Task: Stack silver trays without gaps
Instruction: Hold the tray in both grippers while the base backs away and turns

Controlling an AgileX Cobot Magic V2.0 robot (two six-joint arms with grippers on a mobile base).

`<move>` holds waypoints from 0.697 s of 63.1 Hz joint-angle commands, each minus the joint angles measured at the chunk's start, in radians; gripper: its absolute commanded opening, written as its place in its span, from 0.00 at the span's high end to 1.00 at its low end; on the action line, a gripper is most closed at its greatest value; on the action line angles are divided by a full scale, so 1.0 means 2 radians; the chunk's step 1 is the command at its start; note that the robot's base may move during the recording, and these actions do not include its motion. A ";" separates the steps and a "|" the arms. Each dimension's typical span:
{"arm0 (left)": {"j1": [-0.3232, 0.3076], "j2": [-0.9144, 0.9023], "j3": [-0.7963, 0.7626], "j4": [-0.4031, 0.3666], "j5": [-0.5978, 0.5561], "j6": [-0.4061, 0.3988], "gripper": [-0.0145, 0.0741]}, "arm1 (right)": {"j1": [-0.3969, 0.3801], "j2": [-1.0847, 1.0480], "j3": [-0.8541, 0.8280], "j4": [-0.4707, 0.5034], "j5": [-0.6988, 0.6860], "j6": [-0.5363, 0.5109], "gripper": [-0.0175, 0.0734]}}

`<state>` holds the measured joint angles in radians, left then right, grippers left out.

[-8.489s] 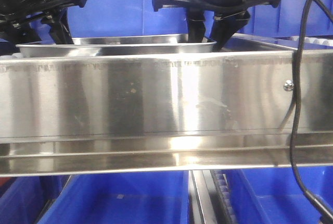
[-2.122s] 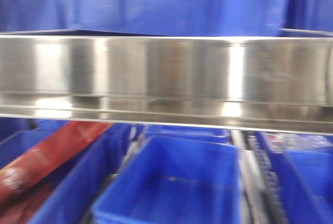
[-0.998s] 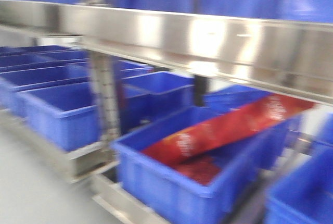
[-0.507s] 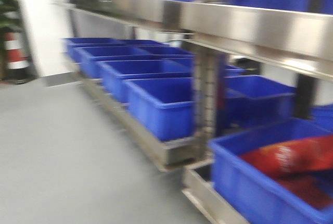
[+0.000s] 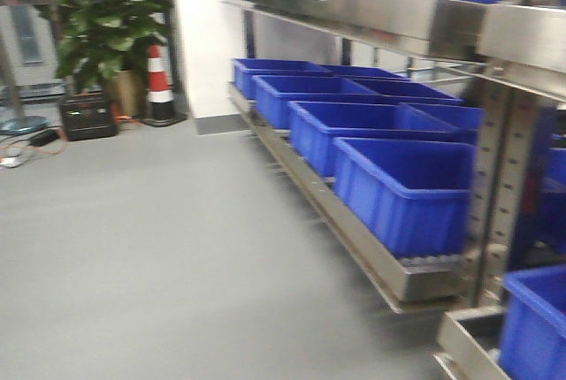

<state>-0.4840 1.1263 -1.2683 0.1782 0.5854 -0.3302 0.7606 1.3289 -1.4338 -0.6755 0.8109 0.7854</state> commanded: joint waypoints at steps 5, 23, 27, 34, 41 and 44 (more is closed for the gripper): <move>-0.008 -0.005 -0.001 -0.012 -0.026 0.006 0.85 | 0.001 -0.003 -0.002 -0.010 -0.032 -0.005 0.89; -0.008 -0.005 -0.001 -0.012 -0.026 0.006 0.85 | 0.001 -0.003 -0.002 -0.010 -0.032 -0.005 0.89; -0.008 -0.005 -0.001 -0.012 -0.026 0.006 0.85 | 0.001 -0.003 -0.002 -0.010 -0.032 -0.005 0.89; -0.008 -0.005 -0.001 -0.012 -0.026 0.006 0.85 | 0.001 -0.003 -0.002 -0.010 -0.032 -0.005 0.89; -0.008 -0.005 -0.001 -0.012 -0.026 0.006 0.85 | 0.001 -0.003 -0.002 -0.010 -0.032 -0.005 0.89; -0.008 -0.005 -0.001 -0.012 -0.026 0.006 0.85 | 0.001 -0.003 -0.002 -0.010 -0.032 -0.005 0.89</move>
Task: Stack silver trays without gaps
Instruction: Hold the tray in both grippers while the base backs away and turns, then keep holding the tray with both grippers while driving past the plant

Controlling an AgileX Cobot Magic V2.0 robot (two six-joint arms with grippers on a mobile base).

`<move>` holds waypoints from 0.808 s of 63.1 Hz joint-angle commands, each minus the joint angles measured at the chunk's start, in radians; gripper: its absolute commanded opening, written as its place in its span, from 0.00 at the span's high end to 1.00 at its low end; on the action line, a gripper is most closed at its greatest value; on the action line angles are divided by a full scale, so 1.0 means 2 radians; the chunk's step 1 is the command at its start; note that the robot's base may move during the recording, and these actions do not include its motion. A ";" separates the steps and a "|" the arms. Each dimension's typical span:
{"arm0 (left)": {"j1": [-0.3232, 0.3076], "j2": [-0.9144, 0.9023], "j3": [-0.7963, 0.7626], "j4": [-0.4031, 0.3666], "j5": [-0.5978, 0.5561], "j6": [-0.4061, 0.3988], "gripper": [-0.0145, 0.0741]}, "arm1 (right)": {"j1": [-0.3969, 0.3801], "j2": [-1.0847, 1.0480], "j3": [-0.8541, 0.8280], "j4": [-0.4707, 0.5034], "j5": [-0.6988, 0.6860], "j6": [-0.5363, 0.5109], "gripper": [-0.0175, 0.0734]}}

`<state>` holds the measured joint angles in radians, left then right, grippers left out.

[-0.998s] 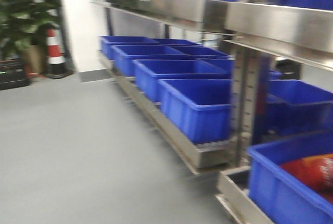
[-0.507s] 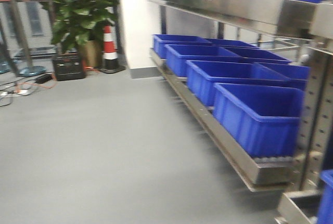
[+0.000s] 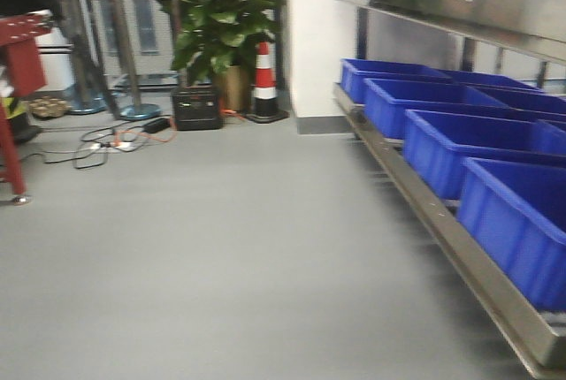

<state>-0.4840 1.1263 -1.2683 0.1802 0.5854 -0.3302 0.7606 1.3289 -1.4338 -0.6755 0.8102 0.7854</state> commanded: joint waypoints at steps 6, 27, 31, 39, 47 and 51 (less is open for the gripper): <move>-0.008 -0.005 -0.001 -0.013 -0.026 0.006 0.85 | 0.001 -0.003 -0.002 -0.010 -0.032 -0.005 0.89; -0.008 -0.005 -0.001 -0.013 -0.026 0.006 0.85 | 0.001 -0.003 -0.002 -0.010 -0.032 -0.005 0.89; -0.008 -0.005 -0.001 -0.013 -0.026 0.006 0.85 | 0.001 -0.003 -0.002 -0.010 -0.032 -0.005 0.89; -0.008 -0.005 -0.001 -0.013 -0.026 0.006 0.85 | 0.001 -0.003 -0.002 -0.010 -0.032 -0.005 0.89; -0.008 -0.005 -0.001 -0.013 -0.026 0.006 0.85 | 0.001 -0.003 -0.002 -0.010 -0.032 -0.005 0.89; -0.008 -0.005 -0.001 -0.013 -0.026 0.006 0.85 | 0.001 -0.003 -0.002 -0.010 -0.032 -0.005 0.89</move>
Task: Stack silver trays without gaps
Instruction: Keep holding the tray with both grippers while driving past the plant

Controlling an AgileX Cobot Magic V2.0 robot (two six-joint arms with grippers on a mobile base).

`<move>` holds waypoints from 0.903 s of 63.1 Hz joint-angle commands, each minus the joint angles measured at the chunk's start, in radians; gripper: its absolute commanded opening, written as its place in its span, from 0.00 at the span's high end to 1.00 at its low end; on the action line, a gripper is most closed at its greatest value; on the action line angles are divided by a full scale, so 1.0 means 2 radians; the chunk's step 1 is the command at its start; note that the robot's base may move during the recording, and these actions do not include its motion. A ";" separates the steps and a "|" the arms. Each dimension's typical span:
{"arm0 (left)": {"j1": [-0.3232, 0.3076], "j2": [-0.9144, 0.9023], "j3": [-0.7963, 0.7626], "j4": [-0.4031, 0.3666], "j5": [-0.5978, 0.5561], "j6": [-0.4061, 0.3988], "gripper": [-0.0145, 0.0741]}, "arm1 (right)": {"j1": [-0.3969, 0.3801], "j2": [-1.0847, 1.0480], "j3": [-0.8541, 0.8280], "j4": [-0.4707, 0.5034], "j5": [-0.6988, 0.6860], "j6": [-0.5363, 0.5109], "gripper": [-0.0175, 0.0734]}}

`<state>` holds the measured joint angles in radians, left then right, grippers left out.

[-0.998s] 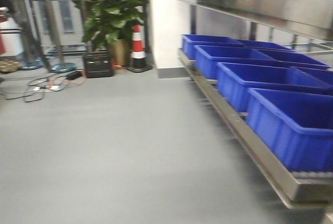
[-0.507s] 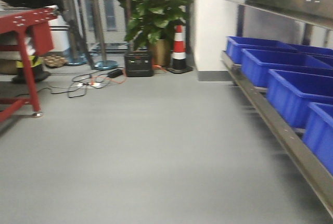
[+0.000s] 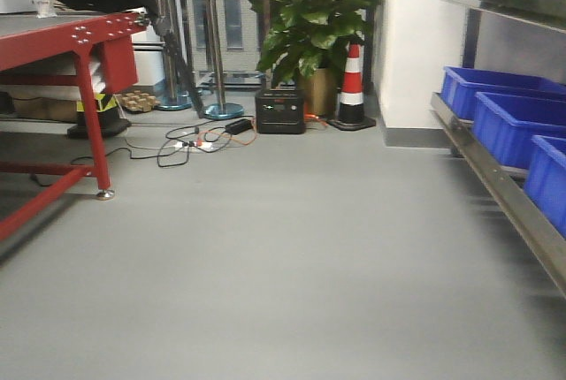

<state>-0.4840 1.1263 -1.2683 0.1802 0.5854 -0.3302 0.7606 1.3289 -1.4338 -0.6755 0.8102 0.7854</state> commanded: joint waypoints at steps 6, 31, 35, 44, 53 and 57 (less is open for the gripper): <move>-0.008 -0.005 -0.001 -0.013 -0.026 0.006 0.85 | 0.001 -0.003 -0.002 -0.010 -0.032 -0.005 0.89; -0.008 -0.005 -0.001 -0.013 -0.026 0.006 0.85 | 0.001 -0.003 -0.002 -0.010 -0.032 -0.005 0.89; -0.008 -0.005 -0.001 -0.013 -0.026 0.006 0.85 | 0.001 -0.003 -0.002 -0.010 -0.036 -0.005 0.89; -0.008 -0.005 -0.001 -0.013 -0.026 0.006 0.85 | 0.001 -0.003 -0.002 -0.010 -0.039 -0.005 0.89; -0.008 -0.005 -0.001 -0.013 -0.026 0.006 0.85 | 0.001 -0.003 -0.002 -0.010 -0.039 -0.005 0.89; -0.008 -0.005 -0.001 -0.013 -0.026 0.006 0.85 | 0.001 -0.003 -0.002 -0.010 -0.039 -0.005 0.89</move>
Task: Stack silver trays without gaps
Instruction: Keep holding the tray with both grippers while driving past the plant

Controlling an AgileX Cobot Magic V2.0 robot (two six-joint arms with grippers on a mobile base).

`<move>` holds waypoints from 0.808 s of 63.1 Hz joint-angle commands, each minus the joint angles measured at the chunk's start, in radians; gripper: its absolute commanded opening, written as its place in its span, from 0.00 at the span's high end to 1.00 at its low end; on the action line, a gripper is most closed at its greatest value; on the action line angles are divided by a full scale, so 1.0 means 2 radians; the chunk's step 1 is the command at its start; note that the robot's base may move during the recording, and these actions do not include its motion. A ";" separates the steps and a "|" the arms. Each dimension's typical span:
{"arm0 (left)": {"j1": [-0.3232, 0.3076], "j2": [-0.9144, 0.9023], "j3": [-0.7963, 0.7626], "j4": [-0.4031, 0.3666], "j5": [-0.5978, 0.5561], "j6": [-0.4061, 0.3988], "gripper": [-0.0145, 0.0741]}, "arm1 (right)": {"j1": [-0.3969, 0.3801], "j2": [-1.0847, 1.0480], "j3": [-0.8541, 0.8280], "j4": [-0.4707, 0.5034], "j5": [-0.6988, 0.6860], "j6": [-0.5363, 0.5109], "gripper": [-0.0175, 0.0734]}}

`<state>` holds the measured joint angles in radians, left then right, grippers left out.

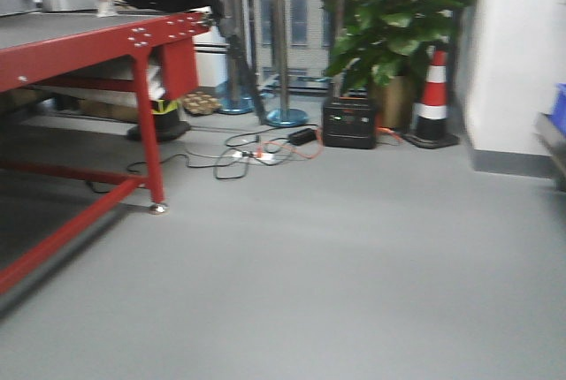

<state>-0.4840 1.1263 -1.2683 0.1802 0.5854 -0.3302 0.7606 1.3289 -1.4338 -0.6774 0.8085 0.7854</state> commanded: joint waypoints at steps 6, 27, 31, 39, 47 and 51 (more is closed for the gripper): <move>-0.008 -0.005 -0.001 -0.013 -0.026 0.006 0.85 | 0.001 -0.003 -0.002 -0.009 -0.038 -0.005 0.89; -0.008 -0.005 -0.001 -0.013 -0.026 0.006 0.85 | 0.001 -0.003 -0.002 -0.009 -0.042 -0.005 0.89; -0.008 -0.005 -0.001 -0.013 -0.026 0.006 0.85 | 0.001 -0.003 -0.002 -0.009 -0.042 -0.005 0.89; -0.008 -0.005 -0.001 -0.013 -0.026 0.006 0.85 | 0.001 -0.003 -0.002 -0.009 -0.042 -0.005 0.89; -0.008 -0.005 -0.001 -0.013 -0.026 0.006 0.85 | 0.001 -0.003 -0.002 -0.009 -0.042 -0.005 0.89; -0.008 -0.005 -0.001 -0.013 -0.026 0.006 0.85 | 0.001 -0.003 -0.002 -0.009 -0.042 -0.005 0.89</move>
<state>-0.4840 1.1263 -1.2683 0.1844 0.5854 -0.3302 0.7606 1.3289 -1.4338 -0.6794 0.7979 0.7854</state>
